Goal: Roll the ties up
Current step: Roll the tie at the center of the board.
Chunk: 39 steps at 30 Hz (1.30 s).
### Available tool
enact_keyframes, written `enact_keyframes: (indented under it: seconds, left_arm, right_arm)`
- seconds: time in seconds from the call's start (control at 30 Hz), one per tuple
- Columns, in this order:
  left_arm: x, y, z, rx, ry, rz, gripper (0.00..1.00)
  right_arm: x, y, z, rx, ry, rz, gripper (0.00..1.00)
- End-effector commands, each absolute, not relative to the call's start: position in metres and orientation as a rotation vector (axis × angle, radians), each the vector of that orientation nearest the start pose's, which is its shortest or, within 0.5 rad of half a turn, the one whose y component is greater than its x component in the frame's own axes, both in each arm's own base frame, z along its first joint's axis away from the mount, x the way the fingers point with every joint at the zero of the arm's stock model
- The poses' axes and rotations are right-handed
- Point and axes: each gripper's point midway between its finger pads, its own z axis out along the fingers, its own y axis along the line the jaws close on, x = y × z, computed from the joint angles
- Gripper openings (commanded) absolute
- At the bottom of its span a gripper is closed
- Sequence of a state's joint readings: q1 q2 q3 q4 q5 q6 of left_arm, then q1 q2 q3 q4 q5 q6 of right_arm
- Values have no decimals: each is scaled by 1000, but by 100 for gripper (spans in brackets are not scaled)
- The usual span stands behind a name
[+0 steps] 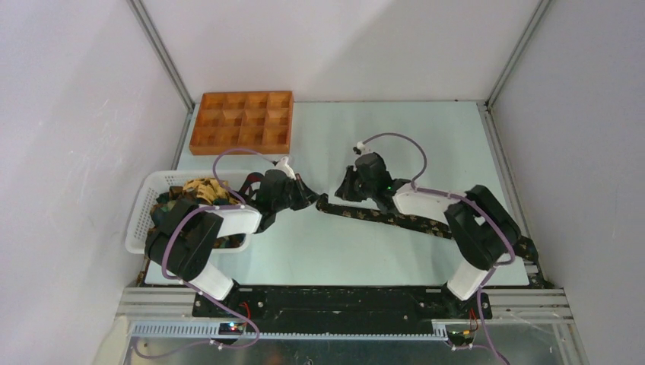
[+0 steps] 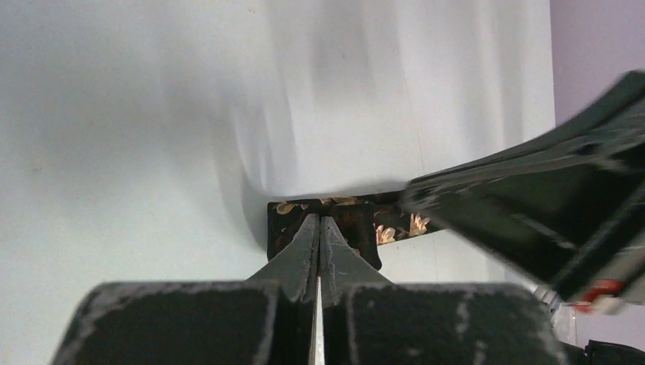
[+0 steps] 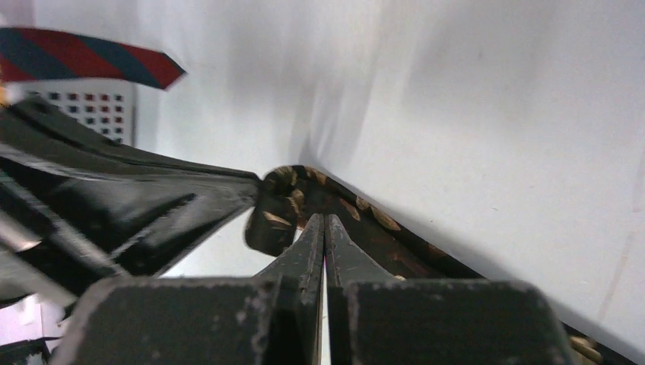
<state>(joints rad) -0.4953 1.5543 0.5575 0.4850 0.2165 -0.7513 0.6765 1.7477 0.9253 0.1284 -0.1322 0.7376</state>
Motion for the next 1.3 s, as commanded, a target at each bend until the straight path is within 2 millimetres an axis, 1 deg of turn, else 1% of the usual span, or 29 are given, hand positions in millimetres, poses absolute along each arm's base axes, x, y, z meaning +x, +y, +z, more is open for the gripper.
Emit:
enact_keyframes:
  seconds: [0.0,0.1,0.2,0.23,0.37,0.57,0.83,1.07,1.27]
  left_arm:
    - [316,-251,67,-59,2204,-947,0]
    - [314,-255,66,-23,2217,-934,0]
    - [314,-261,69,2,2216,-927,0]
    - [312,-263,68,10,2221,-929,0]
    - [312,-272,71,24,2223,-941,0]
    - [312,-280,71,43,2230,-943,0]
    - [311,-281,66,45,2247,-936,0]
    - [309,-281,61,48,2262,-927,0]
    - [310,-280,63,48,2260,-924,0]
  right_arm:
    - [330,298,94,-20,2306,748,0]
    - [327,300,102,-48,2294,780,0]
    - [317,313,104,-108,2305,882,0]
    - [317,317,105,-115,2302,905,0]
    - [309,325,92,-137,2344,948,0]
    - [304,327,73,-133,2403,956,0]
    - [299,326,61,-139,2448,944,0]
    - [297,322,42,-115,2500,904,0]
    - [296,319,30,-105,2529,877,0]
